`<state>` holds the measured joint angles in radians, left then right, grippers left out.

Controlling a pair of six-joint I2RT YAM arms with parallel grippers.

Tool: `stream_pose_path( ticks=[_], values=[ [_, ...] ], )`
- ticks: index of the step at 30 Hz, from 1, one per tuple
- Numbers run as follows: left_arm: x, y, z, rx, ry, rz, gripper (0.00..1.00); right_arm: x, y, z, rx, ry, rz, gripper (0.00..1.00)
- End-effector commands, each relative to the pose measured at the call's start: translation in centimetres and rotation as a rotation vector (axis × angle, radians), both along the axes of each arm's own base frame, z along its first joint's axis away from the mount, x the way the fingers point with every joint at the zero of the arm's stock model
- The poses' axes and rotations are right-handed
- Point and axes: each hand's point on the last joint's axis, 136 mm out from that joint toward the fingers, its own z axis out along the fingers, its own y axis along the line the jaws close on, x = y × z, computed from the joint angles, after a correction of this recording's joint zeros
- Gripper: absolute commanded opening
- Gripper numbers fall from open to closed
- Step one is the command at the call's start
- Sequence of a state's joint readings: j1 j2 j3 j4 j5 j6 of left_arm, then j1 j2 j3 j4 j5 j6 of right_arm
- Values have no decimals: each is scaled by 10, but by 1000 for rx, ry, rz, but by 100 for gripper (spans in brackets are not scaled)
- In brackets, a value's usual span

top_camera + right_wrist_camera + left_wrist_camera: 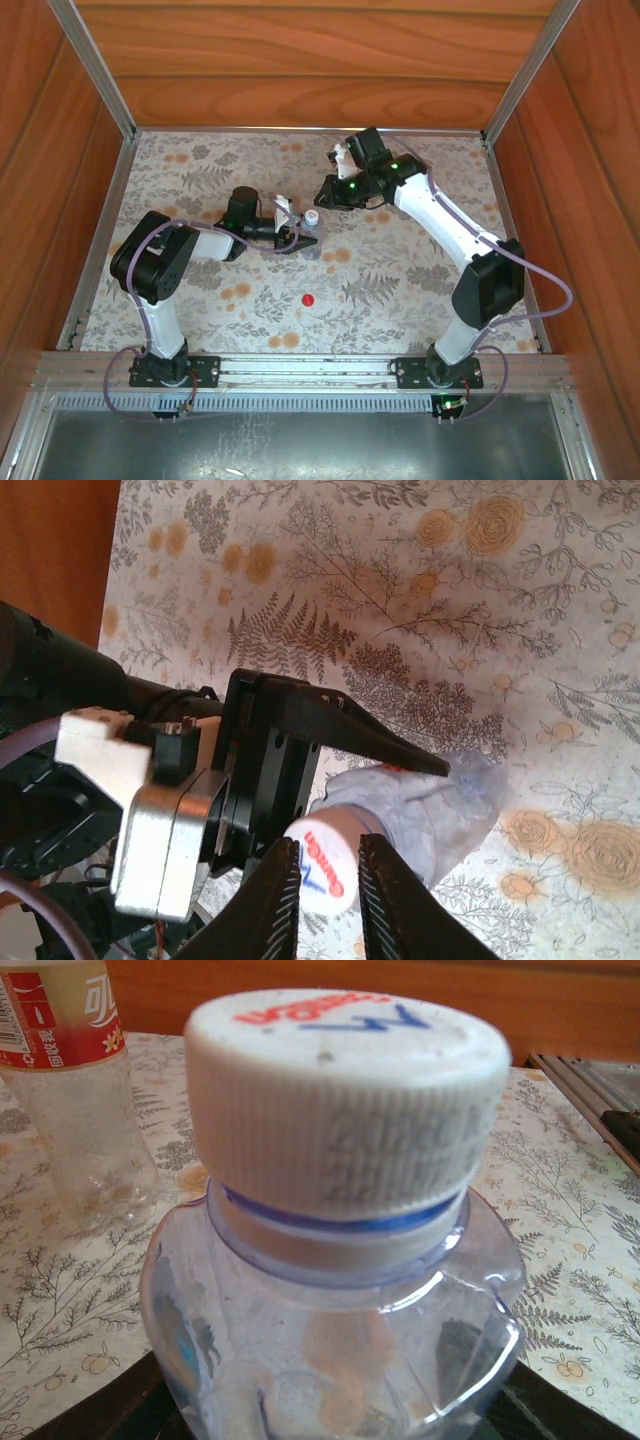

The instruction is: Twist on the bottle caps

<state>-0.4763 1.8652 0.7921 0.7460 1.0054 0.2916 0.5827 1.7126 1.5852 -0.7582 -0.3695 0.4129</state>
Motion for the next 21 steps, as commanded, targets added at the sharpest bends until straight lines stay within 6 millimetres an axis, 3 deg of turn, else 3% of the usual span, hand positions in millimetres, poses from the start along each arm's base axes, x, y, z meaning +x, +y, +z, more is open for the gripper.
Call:
stream_pose_path(
  ticks=[1,7,19,21],
  values=[
    [-7,-1,-15,30,67,-15,58,-6,6,-10,-7,45,61,21],
    [-7,-1,-15,31,66,-14,58,-13,7,-14,9,71,83,18],
    [-8,-1,-16,31,74,-16,58,-49,2,-30,31,156,94,10],
    [-7,-1,-15,29,74,-17,58,-57,2,-18,47,130,107,10]
  ],
)
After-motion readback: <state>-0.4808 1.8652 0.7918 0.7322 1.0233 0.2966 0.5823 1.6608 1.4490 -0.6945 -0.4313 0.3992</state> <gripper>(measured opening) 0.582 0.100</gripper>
